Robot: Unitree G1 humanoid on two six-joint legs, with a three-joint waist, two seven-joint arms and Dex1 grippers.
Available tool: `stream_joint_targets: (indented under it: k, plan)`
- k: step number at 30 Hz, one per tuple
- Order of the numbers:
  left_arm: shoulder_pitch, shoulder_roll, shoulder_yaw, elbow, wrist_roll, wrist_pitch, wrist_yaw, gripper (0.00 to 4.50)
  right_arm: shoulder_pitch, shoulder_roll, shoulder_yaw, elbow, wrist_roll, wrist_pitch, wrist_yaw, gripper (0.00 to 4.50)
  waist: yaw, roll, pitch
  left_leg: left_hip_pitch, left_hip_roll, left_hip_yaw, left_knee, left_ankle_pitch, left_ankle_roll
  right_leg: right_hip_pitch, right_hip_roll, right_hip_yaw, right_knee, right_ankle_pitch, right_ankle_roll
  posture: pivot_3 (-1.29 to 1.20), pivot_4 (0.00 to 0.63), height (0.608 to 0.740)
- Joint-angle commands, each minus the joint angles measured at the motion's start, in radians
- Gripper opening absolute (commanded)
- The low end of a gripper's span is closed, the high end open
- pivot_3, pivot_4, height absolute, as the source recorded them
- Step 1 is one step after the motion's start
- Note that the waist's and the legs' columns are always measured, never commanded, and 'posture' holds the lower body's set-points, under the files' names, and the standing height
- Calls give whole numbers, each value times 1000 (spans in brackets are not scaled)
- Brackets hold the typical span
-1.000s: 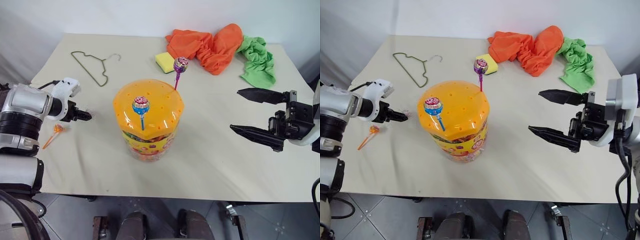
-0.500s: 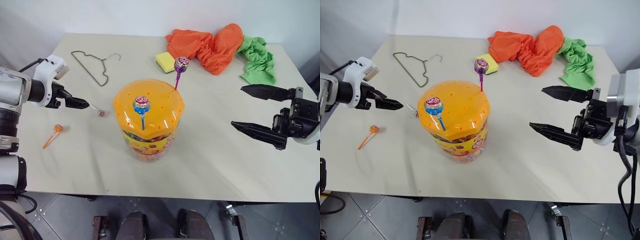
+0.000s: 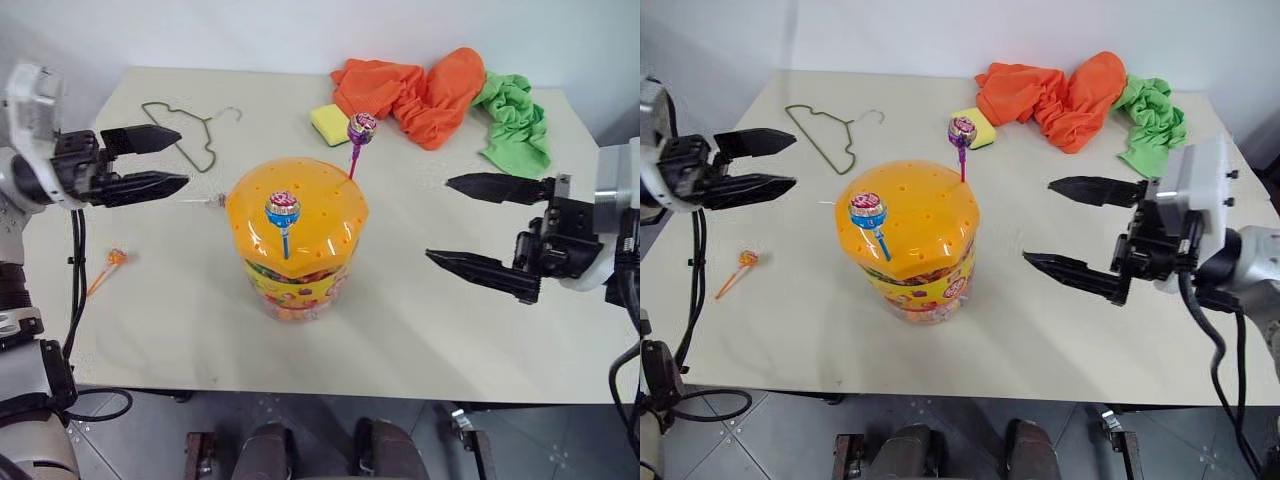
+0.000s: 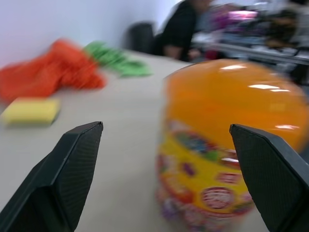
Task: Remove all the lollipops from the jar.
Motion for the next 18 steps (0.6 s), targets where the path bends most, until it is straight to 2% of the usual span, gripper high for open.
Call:
stream_joint_targets:
  k: [1, 7, 12, 18]
  plan:
    - [51, 32, 6, -26, -103, -60, -112, 4469, -107, 61, 61, 13, 21, -12, -51, 4500, -2, 0, 0, 0, 0, 0, 0, 0, 0, 0, 0, 0, 0, 0, 0, 0, 150, 740]
    - [152, 84, -55, -101, -283, -86, -112, 4469, -258, 169, 171, 161, -48, -24, -23, 4500, -2, 0, 0, 0, 0, -1, 1, 0, 0, 0, 0, 0, 1, 0, 0, 0, 150, 740]
    - [197, 94, -61, -144, -347, -95, -112, 4469, -351, 254, 264, 326, -133, -62, 65, 4500, -8, 0, 0, 0, 0, -1, 0, 0, 0, 0, 0, 0, 1, 0, 0, 0, 150, 740]
    - [277, 69, -5, -239, -362, -68, -94, 4469, -456, 338, 344, 514, -249, -125, 178, 4500, -26, 0, 0, 0, 0, -1, -1, 0, 0, -1, 0, 0, 1, 0, 0, 0, 150, 740]
